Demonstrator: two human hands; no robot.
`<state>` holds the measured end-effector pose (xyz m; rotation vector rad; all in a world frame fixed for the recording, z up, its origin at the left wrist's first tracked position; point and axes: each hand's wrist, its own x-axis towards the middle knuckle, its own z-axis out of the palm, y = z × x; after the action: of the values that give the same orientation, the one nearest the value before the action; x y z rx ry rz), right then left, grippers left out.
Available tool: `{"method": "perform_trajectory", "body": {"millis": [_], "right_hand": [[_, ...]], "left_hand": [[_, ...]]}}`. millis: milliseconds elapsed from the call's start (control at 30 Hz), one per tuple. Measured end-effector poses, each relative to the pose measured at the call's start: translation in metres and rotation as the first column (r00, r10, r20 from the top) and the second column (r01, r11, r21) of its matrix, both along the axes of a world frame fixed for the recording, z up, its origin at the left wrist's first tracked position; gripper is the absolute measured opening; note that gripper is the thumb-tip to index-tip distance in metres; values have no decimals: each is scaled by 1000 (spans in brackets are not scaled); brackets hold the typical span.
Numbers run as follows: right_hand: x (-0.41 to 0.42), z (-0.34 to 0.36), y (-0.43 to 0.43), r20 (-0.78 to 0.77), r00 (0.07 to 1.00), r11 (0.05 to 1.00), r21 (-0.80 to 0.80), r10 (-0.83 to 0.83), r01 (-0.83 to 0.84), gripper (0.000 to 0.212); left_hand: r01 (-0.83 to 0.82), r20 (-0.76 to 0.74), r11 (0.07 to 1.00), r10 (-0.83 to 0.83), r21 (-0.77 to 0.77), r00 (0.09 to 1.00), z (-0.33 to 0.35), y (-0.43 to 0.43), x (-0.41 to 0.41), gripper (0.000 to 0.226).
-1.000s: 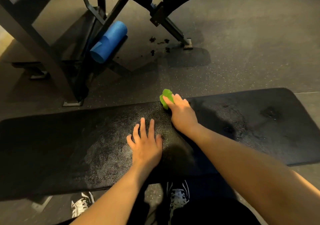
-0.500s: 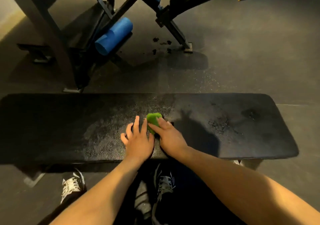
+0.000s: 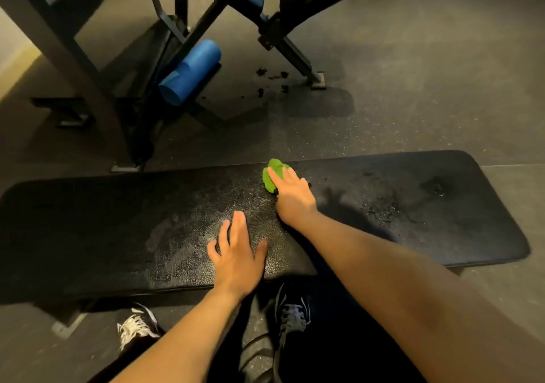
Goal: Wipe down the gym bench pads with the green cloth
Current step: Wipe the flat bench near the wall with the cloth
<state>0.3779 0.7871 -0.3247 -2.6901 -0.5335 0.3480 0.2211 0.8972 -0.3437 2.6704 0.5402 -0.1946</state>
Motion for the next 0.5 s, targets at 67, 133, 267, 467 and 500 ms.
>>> {"method": "perform_trajectory", "body": {"millis": [67,133,267,467,500], "right_hand": [[2,9,12,-49,998,999,-31,-26,24,78],[-9,14,14,-50,999,999,-30,21,-22,77],[-50,18,2,-4,979,979,-10,206,-206,76],[-86,-2,-10,49,929,929,35,367,-369,62],[-83,-4,-13,59,919,920,12,390,-391,61]], "left_hand": [[-25,14,999,26,-37,1000,3,1,1,82],[-30,0,999,30,-42,1000,4,1,2,87],[-80,-49,997,81,18,996,9,2,2,92],[-95,-102,995,97,28,990,14,8,-8,91],[-89,-112,996,92,32,989,15,8,-8,91]]}}
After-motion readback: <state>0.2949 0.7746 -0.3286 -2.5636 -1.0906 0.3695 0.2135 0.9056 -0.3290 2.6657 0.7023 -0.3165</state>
